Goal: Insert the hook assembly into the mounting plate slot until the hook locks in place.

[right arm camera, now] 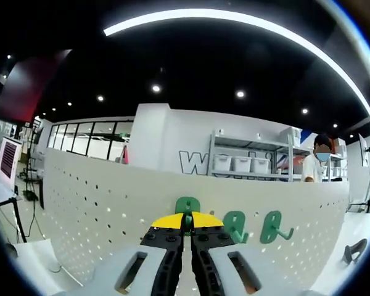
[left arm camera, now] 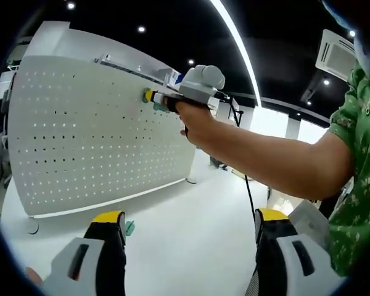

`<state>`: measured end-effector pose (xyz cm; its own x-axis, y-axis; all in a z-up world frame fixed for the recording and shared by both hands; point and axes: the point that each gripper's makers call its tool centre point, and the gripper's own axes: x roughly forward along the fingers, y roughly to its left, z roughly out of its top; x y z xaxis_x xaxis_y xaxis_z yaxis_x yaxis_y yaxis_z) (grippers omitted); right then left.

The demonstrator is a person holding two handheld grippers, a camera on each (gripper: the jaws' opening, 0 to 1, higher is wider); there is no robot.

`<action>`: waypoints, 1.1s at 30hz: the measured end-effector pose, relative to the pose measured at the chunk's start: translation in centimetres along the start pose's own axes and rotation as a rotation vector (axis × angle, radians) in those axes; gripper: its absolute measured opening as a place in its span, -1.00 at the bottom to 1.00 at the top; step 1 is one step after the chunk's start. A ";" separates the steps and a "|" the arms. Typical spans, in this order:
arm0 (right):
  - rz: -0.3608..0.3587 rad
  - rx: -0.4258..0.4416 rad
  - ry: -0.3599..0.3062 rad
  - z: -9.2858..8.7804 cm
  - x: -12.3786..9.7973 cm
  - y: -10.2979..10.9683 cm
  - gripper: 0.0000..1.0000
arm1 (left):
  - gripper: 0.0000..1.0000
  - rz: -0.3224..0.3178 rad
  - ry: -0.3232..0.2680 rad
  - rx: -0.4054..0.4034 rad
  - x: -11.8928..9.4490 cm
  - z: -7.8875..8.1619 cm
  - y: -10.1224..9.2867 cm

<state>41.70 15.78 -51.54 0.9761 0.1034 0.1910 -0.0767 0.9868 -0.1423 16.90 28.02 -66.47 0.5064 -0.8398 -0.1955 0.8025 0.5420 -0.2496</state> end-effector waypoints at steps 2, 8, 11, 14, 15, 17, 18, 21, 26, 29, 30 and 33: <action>-0.001 0.000 0.002 -0.2 0.1 -0.1 -0.96 | 0.77 -0.001 0.001 -0.001 0.0 -0.1 0.1; -0.002 0.000 0.000 -0.2 0.2 -0.2 -0.96 | 0.76 -0.002 0.004 -0.002 0.1 -0.2 0.1; -0.003 0.001 0.000 -0.2 0.3 -0.2 -0.96 | 0.75 -0.004 0.004 -0.002 0.1 -0.1 0.1; -0.003 0.004 0.001 -0.2 0.3 -0.2 -0.96 | 0.75 -0.004 0.003 0.000 0.1 -0.1 0.2; -0.004 0.003 0.001 -0.2 0.3 -0.2 -0.96 | 0.75 -0.004 0.003 -0.001 0.1 0.0 0.2; -0.003 0.001 0.002 -0.3 0.3 -0.2 -0.96 | 0.75 -0.004 0.003 0.001 0.1 0.0 0.2; -0.001 0.002 0.006 -0.4 0.3 -0.2 -0.96 | 0.75 -0.005 0.001 0.001 0.1 0.0 0.1; -0.003 -0.001 0.010 -0.5 0.3 -0.2 -0.96 | 0.75 -0.005 0.002 -0.001 0.1 0.0 0.1; -0.002 0.000 0.014 -0.8 0.4 -0.1 -0.96 | 0.74 -0.003 0.003 -0.001 0.0 -0.1 0.2; -0.001 0.000 0.014 -0.8 0.4 0.0 -0.96 | 0.74 -0.003 0.000 -0.002 0.1 0.0 0.3; -0.001 -0.002 0.014 -0.8 0.4 0.0 -0.96 | 0.74 -0.003 0.000 -0.002 0.1 0.0 0.3; -0.001 -0.004 0.013 -0.8 0.5 0.0 -0.96 | 0.73 -0.004 -0.002 -0.003 0.1 0.0 0.3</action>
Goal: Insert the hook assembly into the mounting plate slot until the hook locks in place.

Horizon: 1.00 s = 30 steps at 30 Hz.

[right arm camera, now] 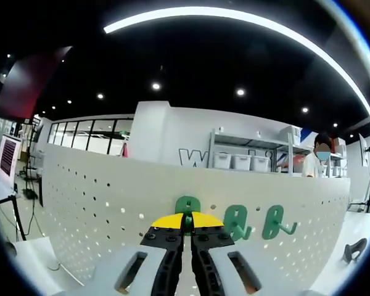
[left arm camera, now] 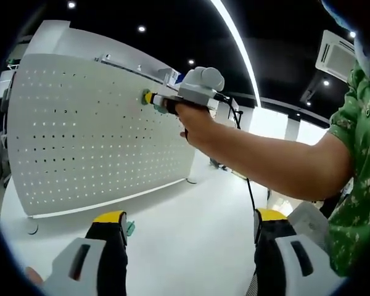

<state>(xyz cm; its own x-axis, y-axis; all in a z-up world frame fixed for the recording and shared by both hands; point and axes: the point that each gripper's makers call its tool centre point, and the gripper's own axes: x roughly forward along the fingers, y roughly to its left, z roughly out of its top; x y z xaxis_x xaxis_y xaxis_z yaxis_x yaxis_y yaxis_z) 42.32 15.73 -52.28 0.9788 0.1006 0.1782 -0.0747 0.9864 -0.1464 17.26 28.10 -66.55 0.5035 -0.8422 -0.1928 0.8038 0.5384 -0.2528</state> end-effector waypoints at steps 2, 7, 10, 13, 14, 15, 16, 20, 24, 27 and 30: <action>0.001 -0.004 -0.001 0.0 0.0 0.0 -0.96 | 0.73 -0.001 0.000 0.001 0.0 0.0 0.0; -0.001 -0.006 -0.002 0.0 0.0 0.0 -0.96 | 0.72 -0.002 0.000 0.000 0.0 0.0 0.0; 0.000 -0.008 -0.001 0.0 0.0 0.0 -0.96 | 0.72 -0.003 -0.001 0.000 0.0 0.1 0.1; 0.001 -0.013 0.001 -0.1 0.1 0.0 -0.96 | 0.71 -0.004 -0.001 -0.001 0.1 0.1 0.1; 0.000 -0.013 0.005 -0.3 0.1 0.0 -0.96 | 0.71 -0.005 -0.001 -0.001 0.1 0.1 0.1; 0.001 -0.014 0.004 -0.3 0.2 0.0 -0.96 | 0.71 -0.006 0.000 0.000 0.1 0.1 0.0; 0.001 -0.017 0.003 -0.3 0.1 0.0 -0.96 | 0.71 -0.006 -0.001 -0.001 0.1 0.1 0.0; 0.001 -0.017 0.003 -0.4 0.3 0.0 -0.96 | 0.70 -0.006 -0.001 0.000 0.1 0.1 0.0; 0.001 -0.017 0.003 -0.3 0.2 0.0 -0.96 | 0.70 -0.006 -0.001 0.001 0.1 0.1 0.1; 0.003 -0.017 0.002 -0.3 0.2 0.1 -0.95 | 0.71 -0.007 0.002 0.001 0.1 0.0 0.0; 0.004 -0.021 0.004 -0.3 0.1 0.1 -0.95 | 0.70 -0.007 0.001 0.001 0.1 0.1 0.0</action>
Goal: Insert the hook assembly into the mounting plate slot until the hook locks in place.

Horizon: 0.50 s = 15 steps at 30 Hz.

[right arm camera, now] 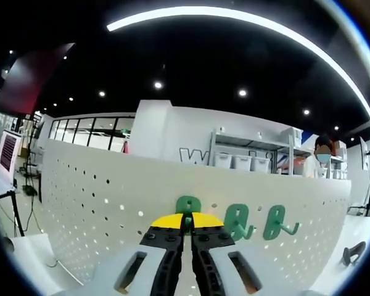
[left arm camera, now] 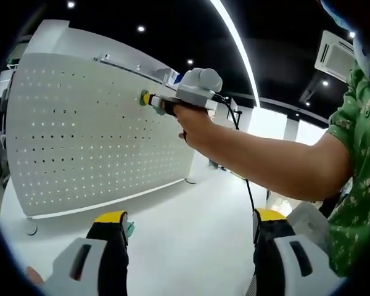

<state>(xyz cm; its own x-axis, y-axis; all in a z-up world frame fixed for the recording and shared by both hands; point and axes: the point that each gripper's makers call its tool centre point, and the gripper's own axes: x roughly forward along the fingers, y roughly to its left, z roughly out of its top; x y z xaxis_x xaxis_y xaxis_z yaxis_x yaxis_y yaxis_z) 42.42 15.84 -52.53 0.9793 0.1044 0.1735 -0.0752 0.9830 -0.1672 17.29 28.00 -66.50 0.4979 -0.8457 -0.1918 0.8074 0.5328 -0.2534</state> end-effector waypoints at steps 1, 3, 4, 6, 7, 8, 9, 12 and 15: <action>0.002 0.005 0.002 0.0 0.0 0.0 -0.95 | 0.70 0.000 -0.001 0.001 0.0 0.0 0.0; 0.002 0.002 0.002 0.0 -0.1 0.0 -0.94 | 0.70 0.000 -0.002 0.001 0.0 0.1 0.0; 0.001 0.004 0.001 0.0 -0.1 0.0 -0.93 | 0.70 0.000 -0.003 0.003 -0.1 0.1 0.0; 0.003 0.004 0.005 -0.1 -0.2 0.1 -0.92 | 0.70 0.000 -0.004 0.002 -0.1 0.2 0.0; 0.003 0.005 0.005 -0.1 -0.2 0.1 -0.92 | 0.70 0.000 -0.004 0.003 -0.1 0.1 0.0; 0.003 0.005 0.005 -0.1 -0.2 0.1 -0.91 | 0.70 0.001 -0.003 0.003 -0.1 0.1 -0.1; 0.002 0.005 0.005 -0.2 -0.2 0.0 -0.90 | 0.70 0.000 -0.002 0.003 -0.1 0.1 -0.1; 0.003 0.010 0.008 -0.3 -0.3 0.1 -0.89 | 0.70 0.000 0.000 0.002 -0.1 0.0 -0.1; 0.003 0.009 0.012 -0.6 -0.4 0.1 -0.89 | 0.70 0.001 -0.002 0.002 -0.1 0.0 0.0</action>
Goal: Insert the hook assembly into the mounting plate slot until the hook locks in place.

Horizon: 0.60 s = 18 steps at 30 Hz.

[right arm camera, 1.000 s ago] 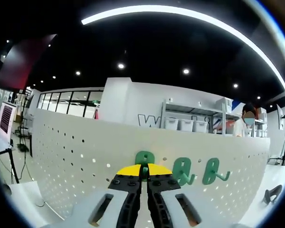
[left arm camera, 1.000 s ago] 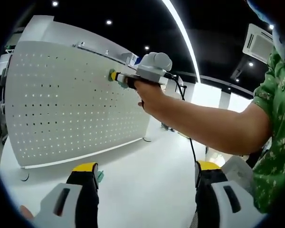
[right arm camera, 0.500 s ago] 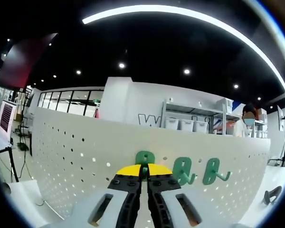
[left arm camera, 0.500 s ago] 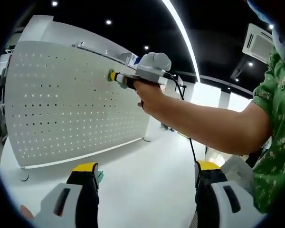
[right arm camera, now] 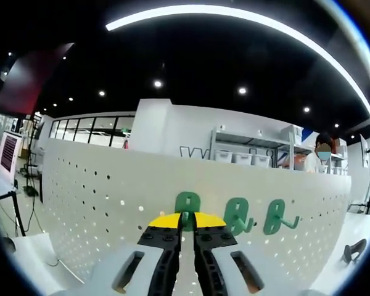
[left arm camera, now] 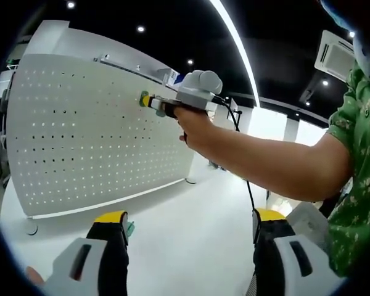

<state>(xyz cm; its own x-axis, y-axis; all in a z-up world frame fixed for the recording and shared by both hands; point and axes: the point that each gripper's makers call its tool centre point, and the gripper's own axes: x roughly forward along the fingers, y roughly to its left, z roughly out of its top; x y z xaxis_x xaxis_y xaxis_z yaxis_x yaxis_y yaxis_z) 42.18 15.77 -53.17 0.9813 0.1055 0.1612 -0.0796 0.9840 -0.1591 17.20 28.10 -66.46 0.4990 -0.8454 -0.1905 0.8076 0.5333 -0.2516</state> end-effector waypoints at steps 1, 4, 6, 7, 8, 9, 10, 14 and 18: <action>0.000 0.000 0.000 0.0 0.0 0.0 -0.89 | 0.70 -0.001 -0.001 0.000 0.0 0.0 0.0; -0.001 0.004 0.000 -0.2 -0.2 -0.1 -0.87 | 0.70 -0.002 0.001 -0.001 0.1 0.0 0.0; -0.003 0.011 0.004 -0.6 -0.4 -0.2 -0.87 | 0.70 -0.004 0.001 0.000 0.1 -0.1 -0.1; -0.004 0.014 0.008 -0.9 -0.4 -0.3 -0.86 | 0.70 -0.004 0.002 0.000 0.1 -0.1 -0.1; -0.005 0.015 0.012 -1.1 -0.5 -0.3 -0.86 | 0.70 -0.004 0.003 0.000 0.1 -0.2 -0.1; -0.004 0.018 0.016 -1.4 -0.6 -0.3 -0.85 | 0.70 -0.004 0.003 -0.001 0.1 -0.2 -0.1; -0.004 0.019 0.018 -1.4 -0.7 -0.4 -0.85 | 0.70 -0.005 0.002 -0.001 0.1 -0.2 -0.1; -0.004 0.026 0.022 -1.9 -1.1 -0.4 -0.78 | 0.71 -0.005 0.003 0.000 0.1 -0.2 -0.1; 0.000 0.034 0.026 -2.4 -1.7 -0.4 -0.68 | 0.71 -0.006 0.005 0.000 0.2 -0.2 -0.2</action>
<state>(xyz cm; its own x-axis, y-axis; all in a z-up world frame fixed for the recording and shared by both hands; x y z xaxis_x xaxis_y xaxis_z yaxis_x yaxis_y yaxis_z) 40.94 14.87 -55.68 0.9855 0.1024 0.1354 -0.0854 0.9884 -0.1258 17.04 27.82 -66.63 0.4923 -0.8487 -0.1933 0.8109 0.5279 -0.2525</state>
